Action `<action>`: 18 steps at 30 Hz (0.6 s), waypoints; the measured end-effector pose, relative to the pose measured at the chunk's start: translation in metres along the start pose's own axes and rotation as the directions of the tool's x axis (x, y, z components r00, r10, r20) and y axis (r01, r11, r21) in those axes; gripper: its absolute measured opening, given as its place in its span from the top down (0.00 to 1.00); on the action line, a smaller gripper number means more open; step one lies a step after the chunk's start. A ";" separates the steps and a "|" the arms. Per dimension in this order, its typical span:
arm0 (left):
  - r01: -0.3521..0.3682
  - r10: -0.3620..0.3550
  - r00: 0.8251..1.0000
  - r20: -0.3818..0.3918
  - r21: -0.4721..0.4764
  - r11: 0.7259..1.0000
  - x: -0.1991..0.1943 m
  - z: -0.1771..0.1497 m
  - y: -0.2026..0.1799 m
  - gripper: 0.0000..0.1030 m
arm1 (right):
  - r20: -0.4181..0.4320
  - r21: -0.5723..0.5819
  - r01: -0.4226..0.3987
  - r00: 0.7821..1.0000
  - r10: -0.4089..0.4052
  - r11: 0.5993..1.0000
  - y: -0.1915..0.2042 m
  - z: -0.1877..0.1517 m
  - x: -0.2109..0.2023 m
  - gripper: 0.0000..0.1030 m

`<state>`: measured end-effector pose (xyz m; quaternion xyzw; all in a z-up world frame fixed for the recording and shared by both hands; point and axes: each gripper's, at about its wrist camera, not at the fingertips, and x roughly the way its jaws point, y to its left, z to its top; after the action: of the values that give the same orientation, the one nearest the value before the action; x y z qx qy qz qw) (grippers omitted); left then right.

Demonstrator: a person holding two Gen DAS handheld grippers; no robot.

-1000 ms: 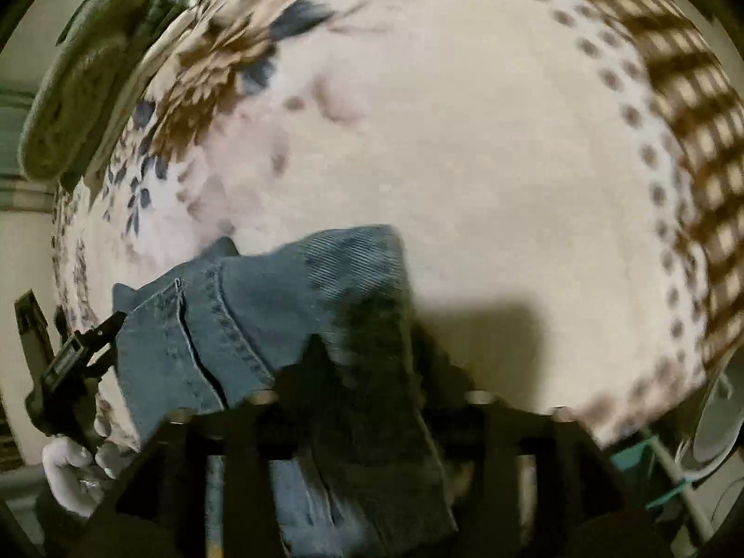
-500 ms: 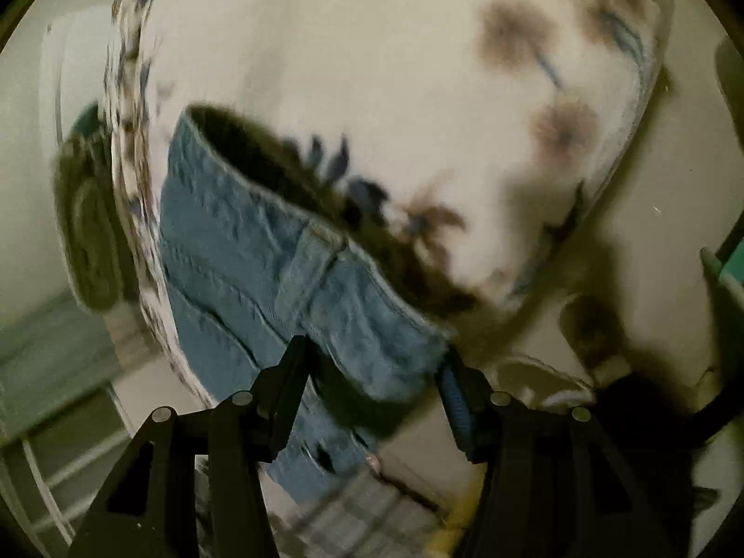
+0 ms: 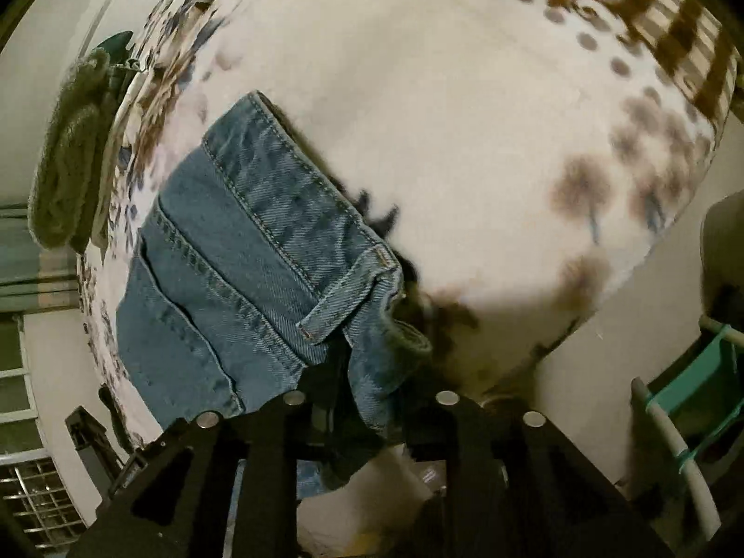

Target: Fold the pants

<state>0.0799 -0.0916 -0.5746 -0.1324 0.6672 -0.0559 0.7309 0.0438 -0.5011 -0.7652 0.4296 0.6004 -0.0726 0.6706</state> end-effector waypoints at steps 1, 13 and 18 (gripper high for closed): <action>0.029 -0.029 1.000 0.011 -0.007 1.000 -0.004 0.000 0.002 0.00 | -0.017 0.024 -0.059 0.998 0.060 0.998 -0.003 -0.001 -0.001 0.54; 0.187 -0.187 0.982 0.010 -0.004 0.982 0.009 0.000 0.003 0.00 | -0.102 0.034 -0.262 0.959 0.264 0.964 0.000 -0.030 0.051 0.18; 0.200 -0.201 0.980 0.009 0.028 0.979 0.008 -0.003 0.004 0.00 | -0.108 0.036 -0.384 0.916 0.386 0.923 0.019 -0.036 0.058 0.10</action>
<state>0.0776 -0.0900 -0.5832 -0.1895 0.6454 -0.1374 0.7271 0.0447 -0.4414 -0.8032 0.5473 0.5406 0.0810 0.6337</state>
